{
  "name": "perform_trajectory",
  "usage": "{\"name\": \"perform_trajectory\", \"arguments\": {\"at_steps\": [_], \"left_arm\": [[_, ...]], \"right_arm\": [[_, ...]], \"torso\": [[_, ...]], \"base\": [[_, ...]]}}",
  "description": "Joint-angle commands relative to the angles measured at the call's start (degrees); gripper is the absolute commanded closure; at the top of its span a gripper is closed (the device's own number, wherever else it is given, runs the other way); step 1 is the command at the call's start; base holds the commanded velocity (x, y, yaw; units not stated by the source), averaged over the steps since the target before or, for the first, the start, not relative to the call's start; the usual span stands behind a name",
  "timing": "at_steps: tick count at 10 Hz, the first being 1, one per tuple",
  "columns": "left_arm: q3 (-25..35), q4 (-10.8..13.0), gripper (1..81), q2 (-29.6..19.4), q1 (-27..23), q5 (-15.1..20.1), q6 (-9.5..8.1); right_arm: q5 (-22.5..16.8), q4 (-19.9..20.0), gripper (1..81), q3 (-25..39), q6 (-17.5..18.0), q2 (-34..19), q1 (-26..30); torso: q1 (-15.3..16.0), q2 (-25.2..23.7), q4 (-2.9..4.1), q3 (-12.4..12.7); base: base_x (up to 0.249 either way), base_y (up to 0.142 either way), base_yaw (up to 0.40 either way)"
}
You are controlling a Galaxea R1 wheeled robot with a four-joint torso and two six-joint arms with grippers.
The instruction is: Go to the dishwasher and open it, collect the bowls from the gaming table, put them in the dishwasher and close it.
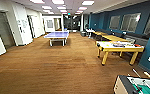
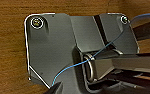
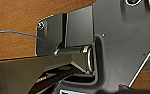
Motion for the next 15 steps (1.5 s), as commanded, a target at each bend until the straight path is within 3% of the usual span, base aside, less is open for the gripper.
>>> {"name": "perform_trajectory", "arguments": {"at_steps": [1, 15], "left_arm": [[0.3, -0.2, 1.0, -0.2, -2.2, 2.9, -0.11], [0.3, 0.6, 1.0, 0.1, -2.2, 2.9, -0.11]], "right_arm": [[-3.6, -0.2, 1.0, 0.7, -0.2, -0.6, 2.5], [-3.5, 0.1, 1.0, -0.5, 0.0, -0.1, 2.6]], "torso": [[0.0, 0.0, 0.0, 0.0], [0.0, 0.0, 0.0, 0.0]], "base": [[0.189, 0.073, 0.0], [0.198, 0.0, 0.0]]}}
